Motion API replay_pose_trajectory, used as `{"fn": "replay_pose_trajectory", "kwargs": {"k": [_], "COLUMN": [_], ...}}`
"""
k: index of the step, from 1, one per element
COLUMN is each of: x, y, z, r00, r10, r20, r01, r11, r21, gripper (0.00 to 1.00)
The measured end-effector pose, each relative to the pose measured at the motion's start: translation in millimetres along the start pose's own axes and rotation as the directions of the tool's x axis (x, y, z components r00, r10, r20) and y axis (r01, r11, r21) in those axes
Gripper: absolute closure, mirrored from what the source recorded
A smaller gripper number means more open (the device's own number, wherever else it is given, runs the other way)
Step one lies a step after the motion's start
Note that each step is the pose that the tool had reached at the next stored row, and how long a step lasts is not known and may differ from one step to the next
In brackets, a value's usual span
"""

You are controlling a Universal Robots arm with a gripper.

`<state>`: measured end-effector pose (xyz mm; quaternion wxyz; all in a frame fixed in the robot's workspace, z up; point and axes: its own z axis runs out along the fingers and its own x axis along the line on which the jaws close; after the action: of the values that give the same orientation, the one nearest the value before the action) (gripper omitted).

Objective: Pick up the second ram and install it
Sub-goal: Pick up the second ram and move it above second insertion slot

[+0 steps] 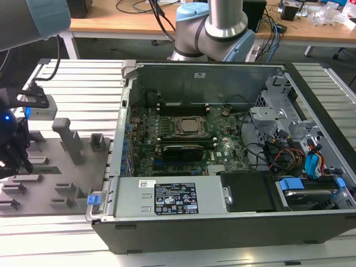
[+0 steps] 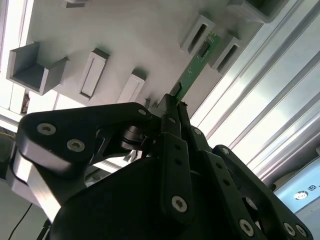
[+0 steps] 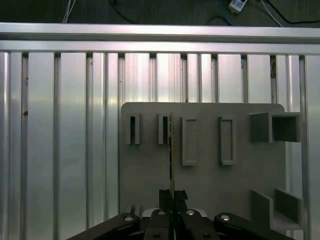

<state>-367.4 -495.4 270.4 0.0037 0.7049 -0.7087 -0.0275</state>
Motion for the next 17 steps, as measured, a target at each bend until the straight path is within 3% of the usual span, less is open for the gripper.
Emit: {"fn": "replay_pose_trajectory", "kwargs": {"k": [3,14,17], "x": [-0.2,-1.9,-2.2], "y": [0.2,1.9,2.2], "z": [-4.9,-43.3,-49.8], "r00": [1.0,1.0,1.0], "r10": [0.0,0.0,0.0], "r20": [0.0001,0.0001,0.0], "r01": [0.0,0.0,0.0], "r11": [1.0,1.0,1.0], "r21": [0.0,0.0001,0.0], "gripper": [0.87,0.87,0.87]}}
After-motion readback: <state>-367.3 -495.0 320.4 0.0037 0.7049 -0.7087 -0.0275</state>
